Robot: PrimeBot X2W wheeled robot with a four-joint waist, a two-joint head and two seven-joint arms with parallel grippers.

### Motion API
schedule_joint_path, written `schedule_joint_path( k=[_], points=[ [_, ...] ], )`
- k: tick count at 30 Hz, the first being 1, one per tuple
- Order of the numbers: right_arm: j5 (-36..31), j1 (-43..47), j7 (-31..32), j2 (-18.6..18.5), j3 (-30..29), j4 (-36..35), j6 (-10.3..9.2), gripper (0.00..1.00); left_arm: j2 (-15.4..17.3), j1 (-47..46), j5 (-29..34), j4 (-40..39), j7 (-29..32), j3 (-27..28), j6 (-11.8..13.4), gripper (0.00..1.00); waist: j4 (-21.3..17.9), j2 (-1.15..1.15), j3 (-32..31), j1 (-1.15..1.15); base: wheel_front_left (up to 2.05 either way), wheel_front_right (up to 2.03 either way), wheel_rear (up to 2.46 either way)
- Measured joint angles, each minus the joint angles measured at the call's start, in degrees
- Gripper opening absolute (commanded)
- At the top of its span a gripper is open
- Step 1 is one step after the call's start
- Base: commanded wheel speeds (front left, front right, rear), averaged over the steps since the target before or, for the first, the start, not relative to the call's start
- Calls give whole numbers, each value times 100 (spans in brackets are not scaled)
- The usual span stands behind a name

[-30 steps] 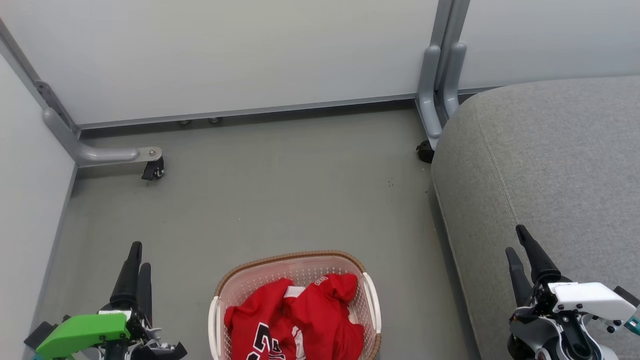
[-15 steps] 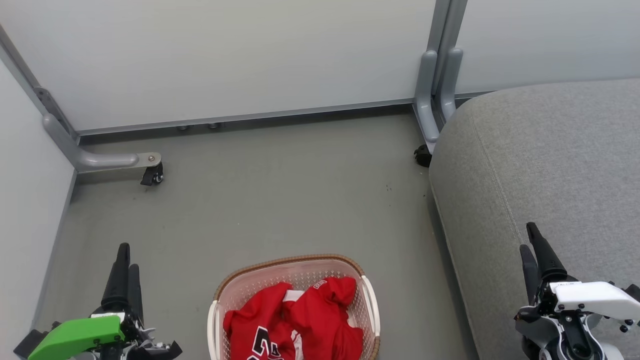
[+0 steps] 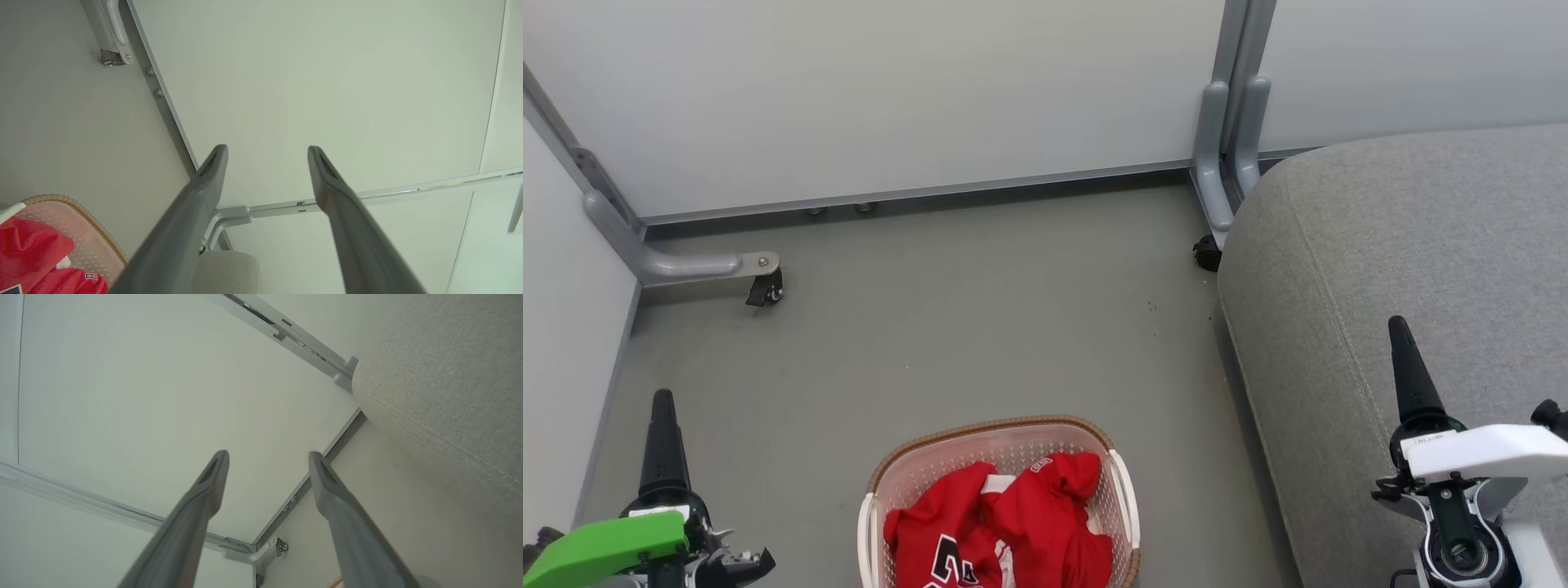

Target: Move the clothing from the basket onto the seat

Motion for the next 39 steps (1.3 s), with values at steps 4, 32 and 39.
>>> schedule_joint_path(
  k=[4,32,39],
  points=[
    [-648,-32,-92,-68,67,-229,0,100,2,-8,411,-264,-86,86,-1,100,-16,0,6,0,0,0,0],
    [-3828,-31,-611,-400,962,-555,1,100,16,186,4983,-1262,-593,-2100,1184,100,-123,0,-51,0,0,0,0],
    [-4268,-24,-720,-443,1114,-560,1,100,116,186,5584,-1133,-708,-2499,1522,100,-149,0,-77,0,0,0,0]
  ],
)
